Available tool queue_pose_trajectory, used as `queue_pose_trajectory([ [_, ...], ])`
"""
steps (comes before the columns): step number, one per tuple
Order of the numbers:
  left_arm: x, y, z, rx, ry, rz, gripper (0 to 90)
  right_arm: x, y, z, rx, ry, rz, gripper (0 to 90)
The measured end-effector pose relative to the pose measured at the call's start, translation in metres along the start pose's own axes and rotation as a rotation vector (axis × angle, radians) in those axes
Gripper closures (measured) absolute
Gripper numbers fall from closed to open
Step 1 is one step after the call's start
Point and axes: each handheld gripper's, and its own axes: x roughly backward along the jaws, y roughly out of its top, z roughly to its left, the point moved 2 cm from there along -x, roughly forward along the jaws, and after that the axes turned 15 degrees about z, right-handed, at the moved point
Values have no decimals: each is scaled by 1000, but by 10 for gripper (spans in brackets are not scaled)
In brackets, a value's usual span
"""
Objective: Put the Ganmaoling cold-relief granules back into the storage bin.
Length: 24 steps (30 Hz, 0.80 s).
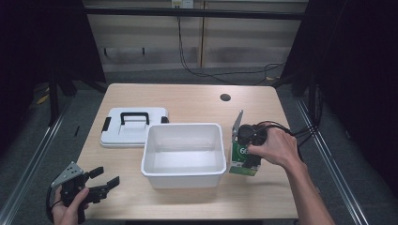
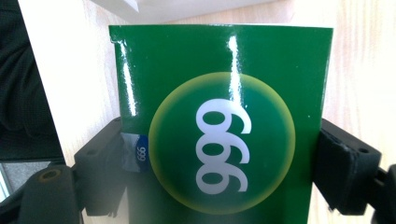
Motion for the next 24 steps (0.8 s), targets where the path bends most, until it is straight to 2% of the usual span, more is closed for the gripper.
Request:
queue_pose_trajectory([
  [3,0,0,0,-4,1,4,161,5,0,0,12,-10,-7,162],
  [10,0,0,0,-7,-2,3,161,14,1,1,2,-17,14,162],
  [17,0,0,0,-8,-1,5,161,25,0,0,24,-33,18,162],
  [18,0,0,0,-6,0,4,161,26,-1,1,12,-27,23,162],
  [20,0,0,0,0,-1,0,161,28,-2,0,31,-29,18,162],
  [24,0,0,0,0,-2,-1,161,34,-6,1,22,-31,29,162],
])
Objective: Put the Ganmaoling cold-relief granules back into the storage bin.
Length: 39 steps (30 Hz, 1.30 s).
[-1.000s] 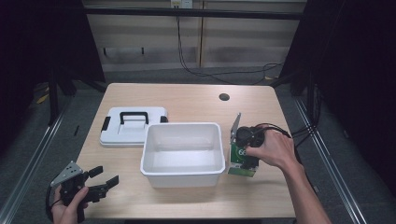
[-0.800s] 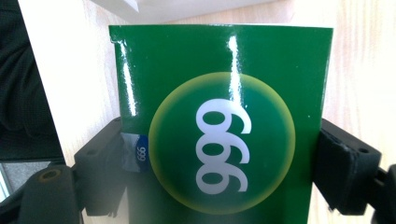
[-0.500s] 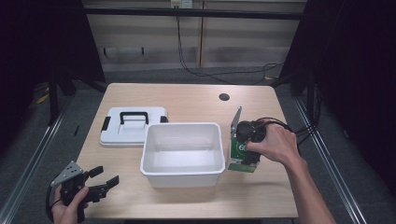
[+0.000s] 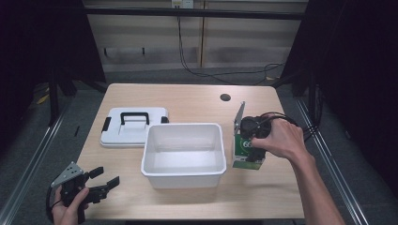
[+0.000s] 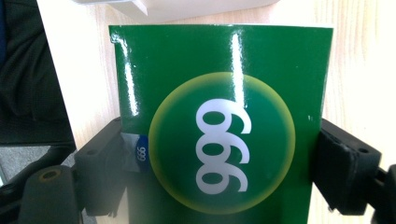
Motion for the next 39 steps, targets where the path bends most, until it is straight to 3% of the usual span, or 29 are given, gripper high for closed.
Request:
queue_pose_trajectory([
  [27,0,0,1,-2,0,5,161,38,-7,2,24,-21,12,162],
  [39,0,0,0,-8,1,4,161,55,-8,-2,28,-40,-23,162],
])
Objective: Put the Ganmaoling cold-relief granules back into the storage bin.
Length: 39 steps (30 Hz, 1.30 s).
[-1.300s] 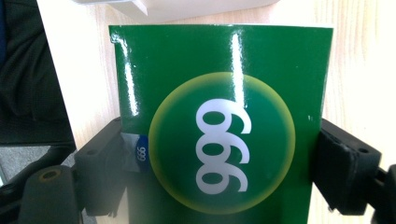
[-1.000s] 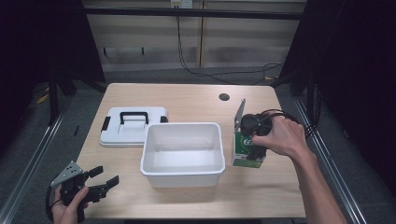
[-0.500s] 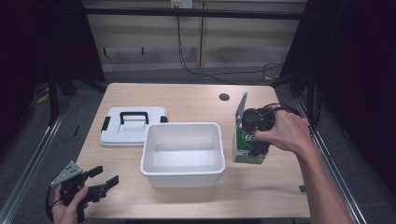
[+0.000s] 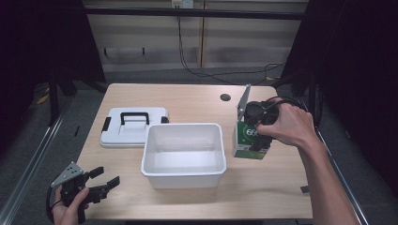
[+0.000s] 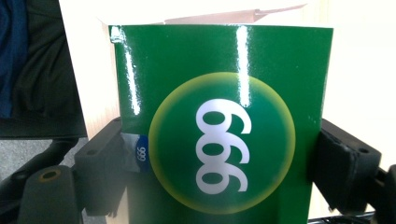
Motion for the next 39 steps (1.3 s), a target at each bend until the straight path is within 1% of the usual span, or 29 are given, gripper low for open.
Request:
queue_pose_trajectory([
  [3,0,0,-1,7,-4,-6,161,3,0,-1,-9,6,7,162],
  [7,0,0,0,10,-2,-6,161,10,0,-3,-2,6,-2,162],
  [9,0,0,0,6,-3,-3,161,14,1,-4,-4,-1,-7,162],
  [10,0,0,0,10,-4,-6,161,17,2,-4,-2,-1,-2,162],
  [11,0,0,0,5,-3,-1,161,19,3,-3,-1,-2,0,162],
  [12,0,0,0,10,-4,-6,161,21,4,-3,-6,-3,0,162],
  [14,0,0,0,5,-2,-2,161,25,8,-2,6,-16,-7,162],
  [15,0,0,0,10,-3,-6,161,26,11,-2,17,-14,-10,162],
  [16,0,0,0,10,-3,-6,161,27,12,-1,11,-8,-5,162],
  [19,0,0,0,5,-2,-2,161,30,17,-2,23,-13,-9,162],
  [23,0,0,0,4,-4,0,161,31,24,-2,33,-5,-16,162],
  [24,0,0,0,4,-5,-1,161,31,26,-3,40,-10,-19,162],
  [27,1,0,1,0,3,-4,161,33,33,-3,41,-13,-17,162],
  [28,1,0,1,6,1,-6,161,33,35,-3,40,-16,-19,162],
  [30,1,0,1,5,0,-3,161,34,39,-3,53,-12,-13,162],
  [33,1,0,1,1,3,-6,161,35,45,-3,58,-13,-10,162],
  [36,1,0,1,6,1,-6,161,36,52,-3,60,-4,-14,162],
  [39,1,0,1,5,1,-6,161,38,61,-4,74,-7,-17,162],
])
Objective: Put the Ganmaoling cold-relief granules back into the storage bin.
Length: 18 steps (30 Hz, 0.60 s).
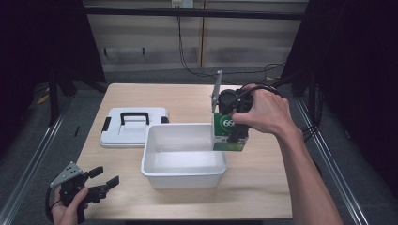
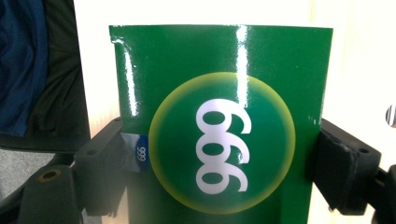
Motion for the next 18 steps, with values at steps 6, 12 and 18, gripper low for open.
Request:
queue_pose_trajectory([
  [6,0,0,0,0,-2,0,161,2,15,-2,15,3,-7,162],
  [12,0,0,0,0,-3,1,161,-2,26,-4,27,10,3,162],
  [18,0,0,0,0,0,0,161,-9,36,-5,46,13,8,161],
])
